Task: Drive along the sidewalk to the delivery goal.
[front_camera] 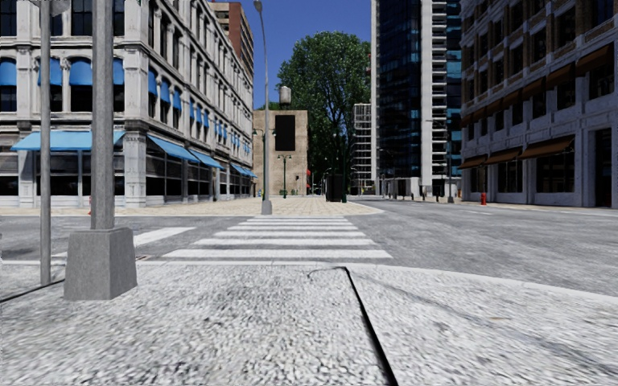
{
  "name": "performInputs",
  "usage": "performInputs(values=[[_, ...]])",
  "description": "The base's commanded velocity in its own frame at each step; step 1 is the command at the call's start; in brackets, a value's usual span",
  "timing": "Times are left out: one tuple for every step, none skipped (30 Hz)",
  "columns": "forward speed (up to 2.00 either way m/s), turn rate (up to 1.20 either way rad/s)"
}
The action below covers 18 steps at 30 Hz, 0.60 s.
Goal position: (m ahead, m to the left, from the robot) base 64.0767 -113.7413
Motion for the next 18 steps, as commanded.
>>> performInputs(values=[[2.0,0.0],[2.0,0.0],[2.0,0.0],[2.0,0.0],[2.0,0.0],[2.0,0.0],[2.0,0.0],[2.0,0.0],[2.0,0.0],[2.0,0.0],[2.0,0.0],[2.0,0.0],[2.0,0.0],[2.0,0.0],[2.0,0.0],[2.0,0.0],[2.0,0.0],[2.0,0.0]])
